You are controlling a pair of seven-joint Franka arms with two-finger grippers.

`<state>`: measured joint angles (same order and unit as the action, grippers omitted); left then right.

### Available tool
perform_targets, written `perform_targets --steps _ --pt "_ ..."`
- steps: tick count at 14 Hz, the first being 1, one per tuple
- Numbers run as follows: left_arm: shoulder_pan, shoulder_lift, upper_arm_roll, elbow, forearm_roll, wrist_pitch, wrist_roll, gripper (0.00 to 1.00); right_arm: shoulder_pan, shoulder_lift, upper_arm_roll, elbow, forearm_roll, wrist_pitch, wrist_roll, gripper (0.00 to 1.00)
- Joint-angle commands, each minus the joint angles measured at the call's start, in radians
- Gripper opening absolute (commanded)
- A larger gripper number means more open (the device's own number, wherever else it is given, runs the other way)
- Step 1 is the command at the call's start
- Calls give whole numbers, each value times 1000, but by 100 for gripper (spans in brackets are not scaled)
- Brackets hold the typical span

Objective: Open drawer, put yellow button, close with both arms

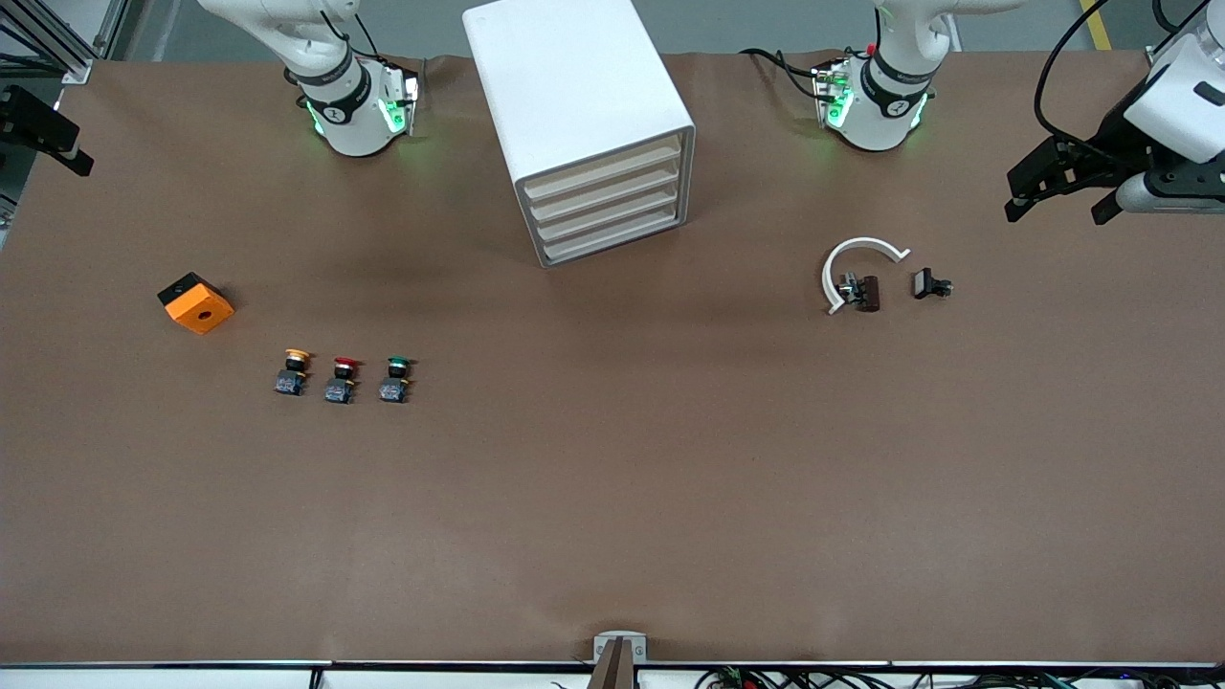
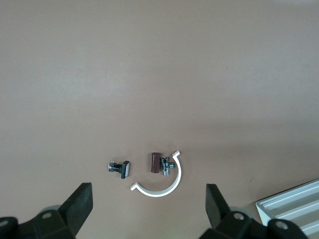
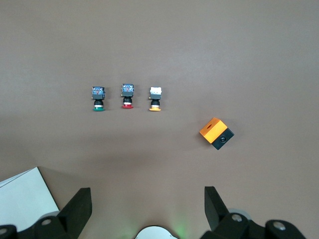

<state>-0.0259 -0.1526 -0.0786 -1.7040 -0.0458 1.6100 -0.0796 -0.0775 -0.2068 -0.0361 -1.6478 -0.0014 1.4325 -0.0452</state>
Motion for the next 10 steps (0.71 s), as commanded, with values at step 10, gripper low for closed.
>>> perform_targets --steps 10 --pt "3 54 11 29 -16 -53 47 100 10 -3 -1 10 -19 -3 -4 100"
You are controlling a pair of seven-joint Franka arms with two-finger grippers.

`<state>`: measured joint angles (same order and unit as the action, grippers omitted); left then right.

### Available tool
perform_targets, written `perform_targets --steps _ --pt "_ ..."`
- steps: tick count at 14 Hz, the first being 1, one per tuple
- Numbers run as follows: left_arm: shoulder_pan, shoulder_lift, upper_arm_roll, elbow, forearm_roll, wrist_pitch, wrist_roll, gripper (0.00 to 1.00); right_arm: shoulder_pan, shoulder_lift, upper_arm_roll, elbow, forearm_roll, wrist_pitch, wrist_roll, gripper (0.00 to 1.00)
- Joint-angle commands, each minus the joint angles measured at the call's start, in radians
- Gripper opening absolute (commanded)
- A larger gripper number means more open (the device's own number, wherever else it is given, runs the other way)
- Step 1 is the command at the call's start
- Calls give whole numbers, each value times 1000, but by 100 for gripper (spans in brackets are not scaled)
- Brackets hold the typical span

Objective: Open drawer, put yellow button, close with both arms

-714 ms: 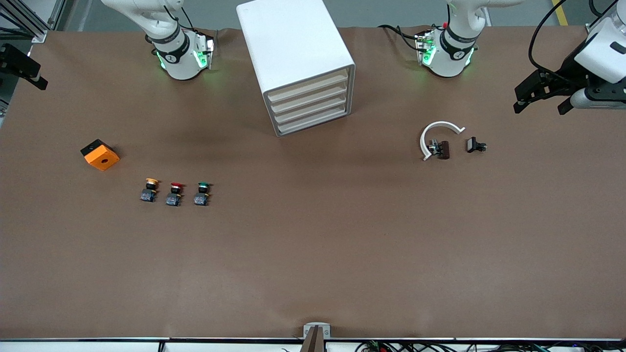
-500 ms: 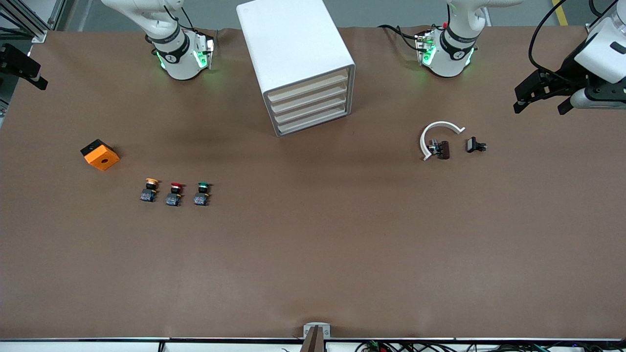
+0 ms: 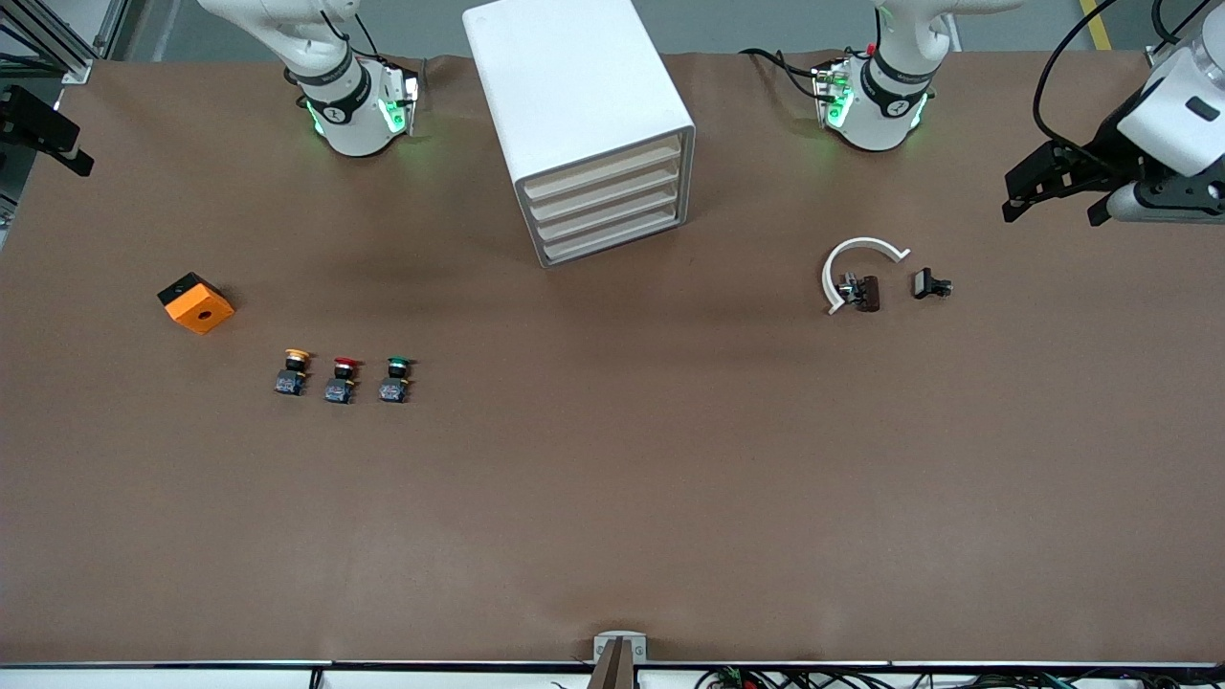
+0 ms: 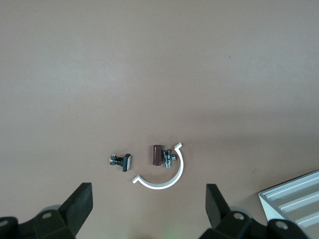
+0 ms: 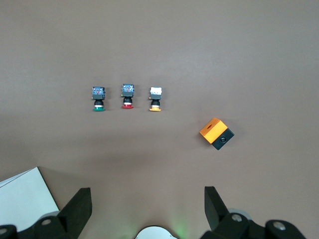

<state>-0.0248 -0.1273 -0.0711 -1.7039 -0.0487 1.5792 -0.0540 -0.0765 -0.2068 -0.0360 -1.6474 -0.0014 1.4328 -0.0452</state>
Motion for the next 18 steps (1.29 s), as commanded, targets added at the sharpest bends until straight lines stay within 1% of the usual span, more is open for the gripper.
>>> perform_targets --steps 1,6,10,12,14,15,18 --pt "3 41 4 29 -13 -24 20 100 9 -3 -1 9 -19 -2 -2 100" --pt "-1 144 4 23 -14 -15 13 100 11 -3 -1 9 -19 -2 -4 100" --pt "-17 251 -4 20 -14 41 -26 100 9 -3 -1 9 -19 -3 -4 100" --pt "-44 316 -19 20 -13 94 -114 100 9 -3 -1 9 -19 -3 -4 100" --pt "-78 372 -19 18 -10 142 -225 100 9 -3 -1 9 -19 -2 -4 100" --pt "-95 388 -19 18 -7 153 -266 100 9 -3 -2 9 -20 -3 -4 100" --pt "-177 454 -19 21 4 185 -473 100 9 -3 -2 9 -20 -5 -4 100"
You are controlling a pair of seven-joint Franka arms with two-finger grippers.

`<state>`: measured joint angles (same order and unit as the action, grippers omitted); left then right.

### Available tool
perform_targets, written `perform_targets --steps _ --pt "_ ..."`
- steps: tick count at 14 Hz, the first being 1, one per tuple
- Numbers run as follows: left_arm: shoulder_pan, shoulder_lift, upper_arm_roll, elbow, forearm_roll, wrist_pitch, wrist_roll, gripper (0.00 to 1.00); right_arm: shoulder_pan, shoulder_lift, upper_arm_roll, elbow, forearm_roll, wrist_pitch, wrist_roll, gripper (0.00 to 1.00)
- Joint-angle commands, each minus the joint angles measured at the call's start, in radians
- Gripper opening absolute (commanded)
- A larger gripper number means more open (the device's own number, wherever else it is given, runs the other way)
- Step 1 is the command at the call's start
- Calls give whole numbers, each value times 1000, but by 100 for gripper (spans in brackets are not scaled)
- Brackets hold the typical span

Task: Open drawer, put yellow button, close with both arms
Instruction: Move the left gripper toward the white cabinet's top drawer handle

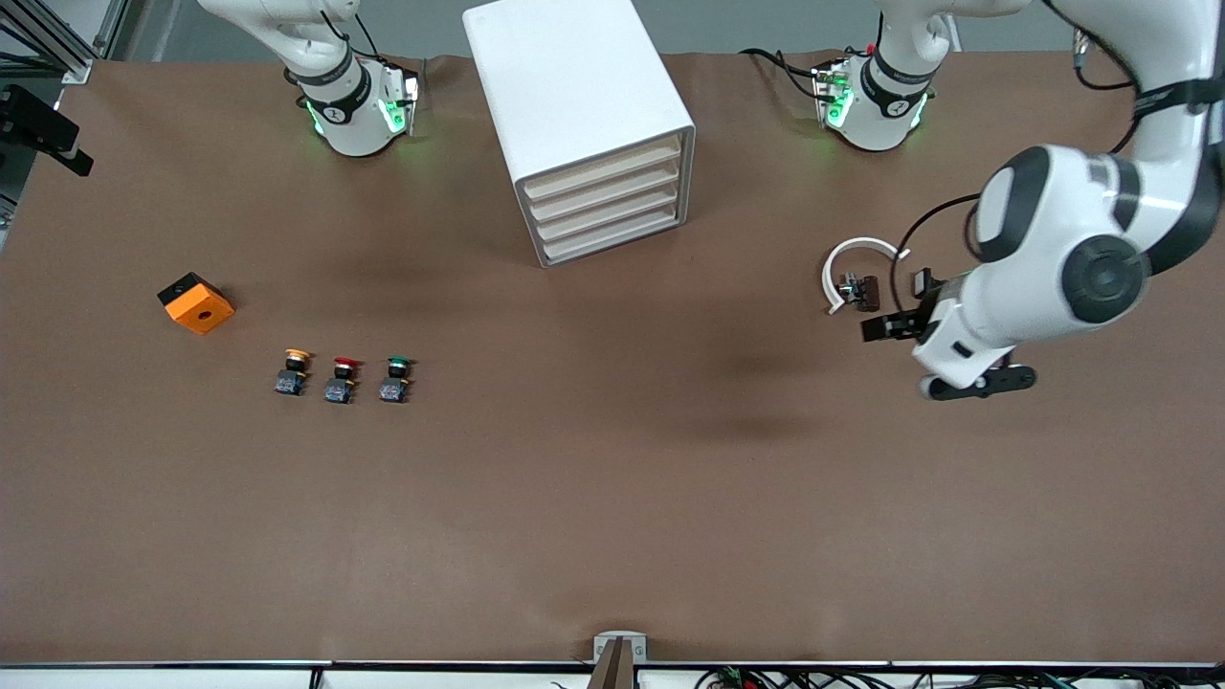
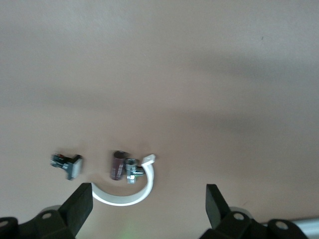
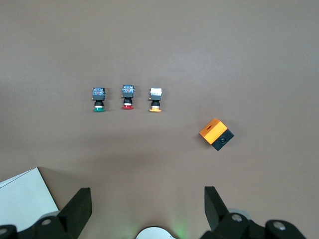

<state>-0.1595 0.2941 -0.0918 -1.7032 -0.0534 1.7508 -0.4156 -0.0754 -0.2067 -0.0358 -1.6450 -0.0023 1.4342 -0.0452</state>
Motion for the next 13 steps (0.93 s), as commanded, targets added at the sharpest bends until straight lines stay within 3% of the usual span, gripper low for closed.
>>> perform_targets --steps 1,4,6,10,13 --pt "-63 49 1 25 10 15 -194 100 8 -3 -3 7 -18 -8 -2 100" --pt "-115 79 -15 27 -2 0 -438 100 9 -2 -1 7 -18 -9 1 100" --pt "-120 109 -64 45 -3 -72 -578 100 9 -2 -1 7 -18 -9 1 100" --pt "-121 256 -101 255 -141 -342 -868 100 9 -2 -1 7 -19 -11 -1 100" --pt "-117 269 -140 272 -233 -436 -1099 100 9 0 -3 7 -19 -12 5 100"
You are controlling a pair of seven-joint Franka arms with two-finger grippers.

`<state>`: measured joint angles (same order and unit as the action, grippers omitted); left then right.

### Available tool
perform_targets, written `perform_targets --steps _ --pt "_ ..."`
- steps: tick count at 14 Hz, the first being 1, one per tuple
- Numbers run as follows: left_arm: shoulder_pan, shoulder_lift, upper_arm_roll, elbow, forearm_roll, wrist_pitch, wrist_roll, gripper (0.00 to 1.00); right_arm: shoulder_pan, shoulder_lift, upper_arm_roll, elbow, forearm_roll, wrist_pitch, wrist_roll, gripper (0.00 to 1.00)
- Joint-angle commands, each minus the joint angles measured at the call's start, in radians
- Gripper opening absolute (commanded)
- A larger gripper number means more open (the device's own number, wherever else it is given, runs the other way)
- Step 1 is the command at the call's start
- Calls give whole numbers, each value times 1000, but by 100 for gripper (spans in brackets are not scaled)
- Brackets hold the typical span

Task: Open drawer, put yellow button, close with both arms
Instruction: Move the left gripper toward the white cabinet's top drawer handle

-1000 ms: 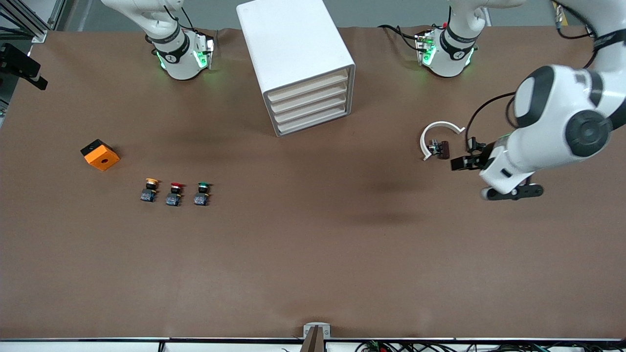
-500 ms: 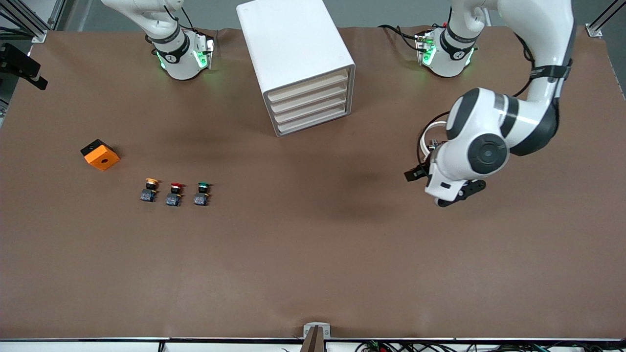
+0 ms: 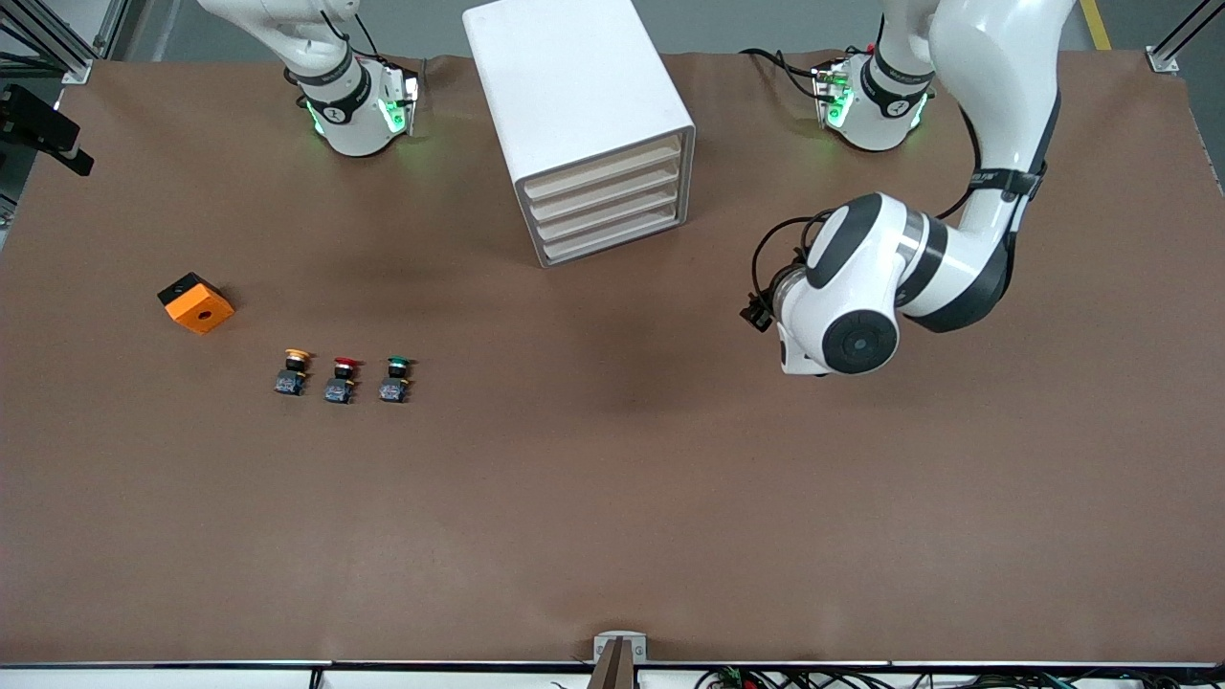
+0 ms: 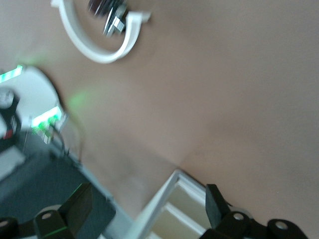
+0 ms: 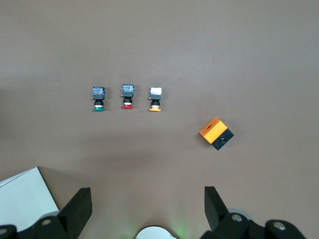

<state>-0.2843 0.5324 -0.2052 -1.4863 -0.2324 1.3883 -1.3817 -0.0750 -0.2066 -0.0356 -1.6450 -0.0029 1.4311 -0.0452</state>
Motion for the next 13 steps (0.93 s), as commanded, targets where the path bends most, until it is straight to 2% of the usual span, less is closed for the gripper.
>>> perform_targets --steps 1,3,6,10,13 --pt "10 31 -32 55 -109 -103 -205 100 9 0 -1 7 -17 -9 8 100" --pt "7 37 -34 52 -223 -117 -382 100 8 1 -3 7 -17 -9 8 100" --pt "11 79 -68 51 -329 -120 -557 100 8 1 -3 7 -17 -11 10 100" --pt "7 187 -123 38 -383 -153 -749 100 6 1 -3 7 -14 -14 8 100" --pt "2 213 -164 0 -424 -170 -812 100 6 10 -6 7 -9 -14 10 100"
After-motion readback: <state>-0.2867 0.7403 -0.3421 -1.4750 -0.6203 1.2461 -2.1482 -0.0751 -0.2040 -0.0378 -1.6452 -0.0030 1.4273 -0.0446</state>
